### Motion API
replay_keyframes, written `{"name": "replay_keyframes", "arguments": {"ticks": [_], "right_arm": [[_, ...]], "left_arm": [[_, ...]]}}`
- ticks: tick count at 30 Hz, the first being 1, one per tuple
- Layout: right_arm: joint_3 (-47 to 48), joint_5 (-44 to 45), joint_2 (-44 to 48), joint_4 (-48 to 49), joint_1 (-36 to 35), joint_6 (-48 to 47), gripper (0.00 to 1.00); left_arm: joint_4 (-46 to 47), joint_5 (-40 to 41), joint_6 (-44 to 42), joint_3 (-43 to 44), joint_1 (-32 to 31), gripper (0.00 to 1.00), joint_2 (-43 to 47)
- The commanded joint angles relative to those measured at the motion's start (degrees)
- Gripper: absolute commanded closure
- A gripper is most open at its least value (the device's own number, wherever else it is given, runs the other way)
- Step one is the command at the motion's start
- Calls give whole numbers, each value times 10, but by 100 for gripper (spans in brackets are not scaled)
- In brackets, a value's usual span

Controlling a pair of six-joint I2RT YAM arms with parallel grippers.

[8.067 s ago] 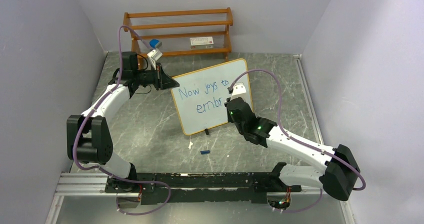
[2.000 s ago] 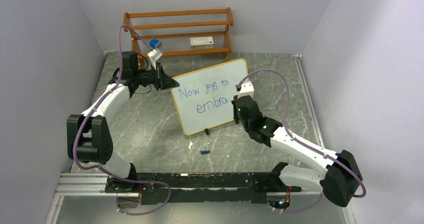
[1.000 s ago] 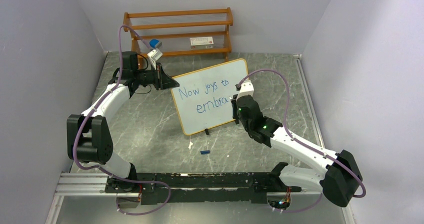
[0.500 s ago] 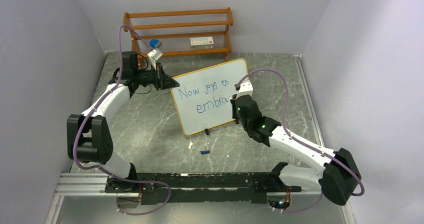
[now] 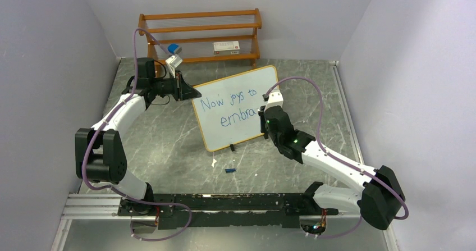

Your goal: Write a sentence on the whiteboard

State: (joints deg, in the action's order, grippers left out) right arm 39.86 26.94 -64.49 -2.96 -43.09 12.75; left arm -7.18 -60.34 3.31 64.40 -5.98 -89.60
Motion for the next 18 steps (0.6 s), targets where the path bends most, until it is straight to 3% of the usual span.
{"name": "replay_keyframes", "arguments": {"ticks": [1, 18], "right_arm": [[10, -33, -3, -6, 5, 6, 100], [3, -47, 2, -34, 5, 21, 100]], "left_arm": [[-68, 138, -95, -30, -31, 95, -44], [-68, 139, -94, -30, -31, 95, -46]]}}
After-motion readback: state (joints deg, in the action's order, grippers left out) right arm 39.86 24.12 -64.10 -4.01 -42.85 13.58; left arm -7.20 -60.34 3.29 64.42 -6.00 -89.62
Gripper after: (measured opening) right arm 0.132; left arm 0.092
